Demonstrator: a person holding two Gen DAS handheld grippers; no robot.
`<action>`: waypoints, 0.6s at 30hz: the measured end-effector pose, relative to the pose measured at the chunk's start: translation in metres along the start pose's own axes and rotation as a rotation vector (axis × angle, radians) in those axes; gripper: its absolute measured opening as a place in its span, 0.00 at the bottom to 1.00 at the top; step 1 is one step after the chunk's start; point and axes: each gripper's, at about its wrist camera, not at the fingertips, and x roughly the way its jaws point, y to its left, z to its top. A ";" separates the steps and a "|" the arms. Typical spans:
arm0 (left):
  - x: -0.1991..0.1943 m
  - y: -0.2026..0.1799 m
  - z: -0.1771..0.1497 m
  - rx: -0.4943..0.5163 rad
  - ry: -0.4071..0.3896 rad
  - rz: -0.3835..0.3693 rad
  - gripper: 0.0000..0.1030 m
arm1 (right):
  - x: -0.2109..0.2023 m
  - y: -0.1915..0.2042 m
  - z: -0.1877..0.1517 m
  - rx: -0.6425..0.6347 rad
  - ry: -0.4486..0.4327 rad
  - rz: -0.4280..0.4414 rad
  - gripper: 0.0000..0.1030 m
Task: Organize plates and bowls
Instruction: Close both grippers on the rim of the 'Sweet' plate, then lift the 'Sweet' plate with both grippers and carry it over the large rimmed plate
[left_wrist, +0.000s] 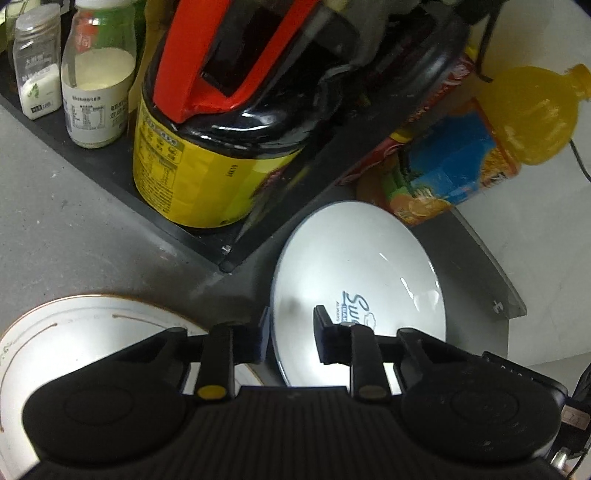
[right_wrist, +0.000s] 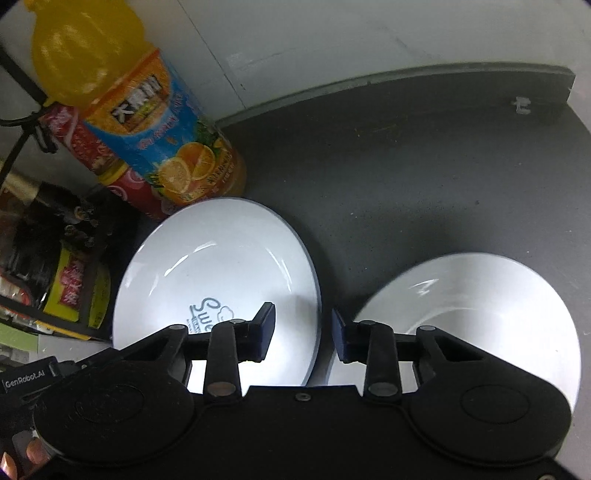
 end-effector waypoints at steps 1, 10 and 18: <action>0.002 0.001 0.000 -0.009 0.003 0.001 0.18 | 0.003 0.000 0.002 -0.002 0.004 -0.005 0.31; 0.022 0.006 -0.003 -0.031 0.022 0.005 0.10 | 0.029 0.000 0.010 -0.007 0.049 -0.023 0.23; 0.032 0.008 -0.007 -0.052 0.044 0.006 0.06 | 0.036 0.005 0.009 -0.046 0.051 -0.029 0.23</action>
